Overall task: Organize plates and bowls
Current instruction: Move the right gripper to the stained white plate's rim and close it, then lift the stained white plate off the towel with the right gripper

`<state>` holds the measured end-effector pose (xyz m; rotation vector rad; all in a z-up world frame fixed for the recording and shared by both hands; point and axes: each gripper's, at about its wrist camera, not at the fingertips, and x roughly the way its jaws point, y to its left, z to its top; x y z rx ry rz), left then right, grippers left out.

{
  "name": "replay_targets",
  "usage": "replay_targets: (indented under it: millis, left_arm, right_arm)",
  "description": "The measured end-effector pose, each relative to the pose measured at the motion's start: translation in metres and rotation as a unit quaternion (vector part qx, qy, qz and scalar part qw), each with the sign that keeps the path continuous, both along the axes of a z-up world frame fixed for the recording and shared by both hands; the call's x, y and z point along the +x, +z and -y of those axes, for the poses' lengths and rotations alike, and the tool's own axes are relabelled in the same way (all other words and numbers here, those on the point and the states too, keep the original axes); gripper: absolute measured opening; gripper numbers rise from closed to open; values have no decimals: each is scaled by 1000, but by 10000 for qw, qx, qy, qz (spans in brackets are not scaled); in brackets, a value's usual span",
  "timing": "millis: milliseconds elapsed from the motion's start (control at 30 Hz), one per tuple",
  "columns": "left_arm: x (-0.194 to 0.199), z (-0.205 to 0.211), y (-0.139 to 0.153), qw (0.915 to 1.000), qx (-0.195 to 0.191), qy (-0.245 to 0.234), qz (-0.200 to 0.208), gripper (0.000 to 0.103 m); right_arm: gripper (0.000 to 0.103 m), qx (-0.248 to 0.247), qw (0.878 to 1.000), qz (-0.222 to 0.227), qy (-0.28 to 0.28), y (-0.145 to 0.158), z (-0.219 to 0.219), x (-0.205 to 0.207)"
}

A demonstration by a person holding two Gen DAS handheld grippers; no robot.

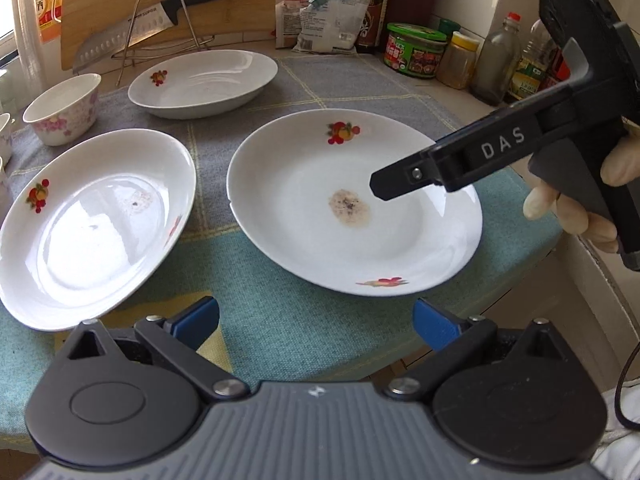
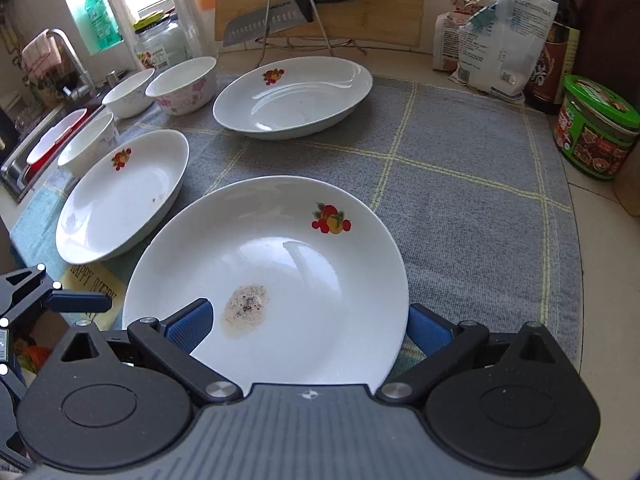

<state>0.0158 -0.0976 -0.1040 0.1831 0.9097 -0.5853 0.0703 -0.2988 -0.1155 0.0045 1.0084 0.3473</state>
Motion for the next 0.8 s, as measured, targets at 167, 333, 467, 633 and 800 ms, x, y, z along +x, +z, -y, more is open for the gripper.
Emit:
replay_targets:
  millis: [167, 333, 467, 633, 800]
  left_arm:
    - [6, 11, -6, 10000, 6, -56, -8, 102]
    - [7, 15, -9, 9998, 75, -118, 132, 102]
    - [6, 20, -11, 9992, 195, -179, 292, 102]
    - [6, 21, -13, 9986, 257, -252, 388, 102]
    - [6, 22, -14, 9983, 234, -252, 464, 103]
  right_arm:
    - [103, 104, 9990, -412, 165, -13, 4, 10]
    - [103, -179, 9980, -412, 454, -17, -1, 11]
    - [103, -623, 9945, -368, 753, -20, -11, 7]
    - [103, -685, 9929, -388, 888, -20, -8, 8]
    - [103, -656, 9927, -251, 976, -20, -6, 6]
